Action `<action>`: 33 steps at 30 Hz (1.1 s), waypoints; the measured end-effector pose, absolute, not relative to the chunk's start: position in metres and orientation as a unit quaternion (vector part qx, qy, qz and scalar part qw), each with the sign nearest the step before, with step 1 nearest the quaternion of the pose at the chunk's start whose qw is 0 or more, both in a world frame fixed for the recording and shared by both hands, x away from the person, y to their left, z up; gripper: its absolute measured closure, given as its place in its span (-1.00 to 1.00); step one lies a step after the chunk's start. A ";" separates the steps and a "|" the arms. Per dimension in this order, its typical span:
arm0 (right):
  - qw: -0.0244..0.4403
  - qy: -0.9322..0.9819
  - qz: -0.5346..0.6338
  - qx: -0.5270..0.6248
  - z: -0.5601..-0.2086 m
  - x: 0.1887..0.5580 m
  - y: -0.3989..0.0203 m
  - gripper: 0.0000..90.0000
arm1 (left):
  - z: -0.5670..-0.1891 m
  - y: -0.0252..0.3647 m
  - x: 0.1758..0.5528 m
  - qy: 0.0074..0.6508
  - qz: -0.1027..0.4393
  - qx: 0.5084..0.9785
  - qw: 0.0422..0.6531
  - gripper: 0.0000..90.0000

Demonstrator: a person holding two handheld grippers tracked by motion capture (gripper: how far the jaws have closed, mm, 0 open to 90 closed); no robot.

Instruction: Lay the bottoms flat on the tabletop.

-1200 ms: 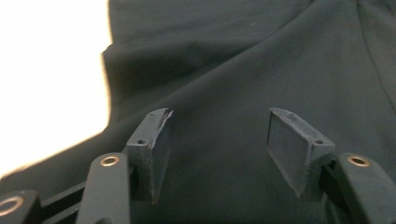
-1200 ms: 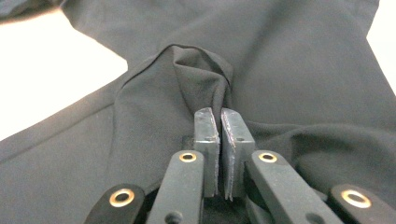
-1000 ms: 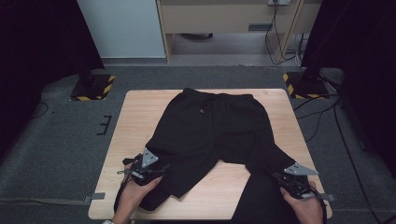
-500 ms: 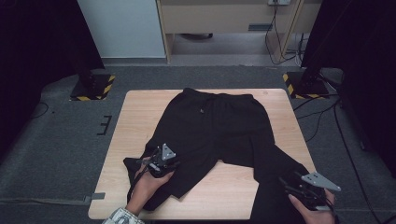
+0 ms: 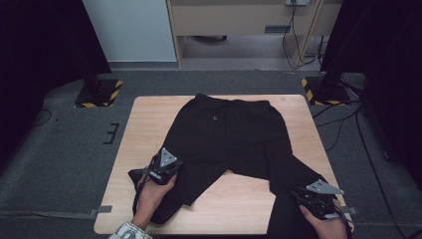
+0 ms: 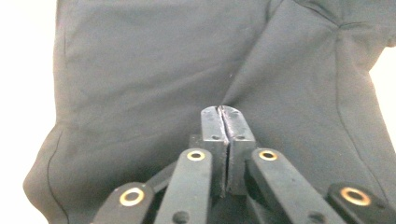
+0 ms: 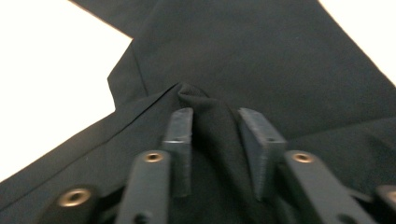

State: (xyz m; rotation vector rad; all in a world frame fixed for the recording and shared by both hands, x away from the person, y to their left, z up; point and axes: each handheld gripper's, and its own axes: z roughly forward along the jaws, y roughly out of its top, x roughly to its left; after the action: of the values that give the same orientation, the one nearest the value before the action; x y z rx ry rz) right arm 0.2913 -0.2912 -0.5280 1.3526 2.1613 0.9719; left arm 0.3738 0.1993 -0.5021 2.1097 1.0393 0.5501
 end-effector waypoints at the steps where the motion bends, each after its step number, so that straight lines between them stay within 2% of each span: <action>1: 0.203 0.777 0.348 0.483 -0.528 0.290 -0.291 0.64 | -0.504 0.199 0.374 0.405 0.210 0.818 0.351 0.89; 5: 0.183 0.784 0.354 0.476 -0.527 0.284 -0.292 0.93 | -0.508 0.199 0.376 0.414 0.206 0.818 0.341 0.72; 8: 0.168 0.792 0.352 0.469 -0.524 0.274 -0.292 0.95 | -0.509 0.200 0.377 0.419 0.205 0.817 0.339 0.65; 11: 0.158 0.802 0.351 0.457 -0.521 0.263 -0.292 0.94 | -0.509 0.199 0.377 0.420 0.208 0.816 0.338 0.51; 13: 0.164 0.796 0.361 0.457 -0.516 0.257 -0.293 0.79 | -0.509 0.198 0.376 0.417 0.210 0.816 0.340 0.44; 16: 0.199 0.768 0.386 0.470 -0.507 0.260 -0.296 0.29 | -0.509 0.197 0.372 0.413 0.212 0.819 0.337 0.35; 20: 0.227 0.737 0.403 0.492 -0.501 0.282 -0.300 0.01 | -0.506 0.201 0.358 0.412 0.219 0.817 0.340 0.29; 21: 0.234 0.727 0.405 0.503 -0.500 0.298 -0.302 -0.08 | -0.505 0.203 0.353 0.413 0.220 0.816 0.341 0.28; 22: 0.234 0.727 0.405 0.503 -0.500 0.298 -0.302 -0.08 | -0.505 0.205 0.349 0.413 0.222 0.815 0.341 0.28; 23: 0.243 0.719 0.402 0.512 -0.501 0.313 -0.307 -0.15 | -0.505 0.210 0.341 0.417 0.226 0.814 0.337 0.26; 27: 0.249 0.715 0.369 0.539 -0.510 0.333 -0.319 -0.16 | -0.505 0.220 0.328 0.427 0.232 0.809 0.332 0.26; 32: 0.211 0.720 0.372 0.546 -0.522 0.350 -0.326 -0.04 | -0.504 0.239 0.312 0.450 0.240 0.796 0.326 0.25; 33: 0.206 0.723 0.373 0.544 -0.523 0.352 -0.325 0.04 | -0.504 0.241 0.310 0.453 0.241 0.794 0.326 0.25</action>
State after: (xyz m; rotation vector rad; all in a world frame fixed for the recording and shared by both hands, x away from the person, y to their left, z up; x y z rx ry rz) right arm 0.3524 -0.3248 -0.5233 1.5171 2.0140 1.0401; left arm 0.3098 0.2407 -0.5042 2.0816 1.1881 0.6306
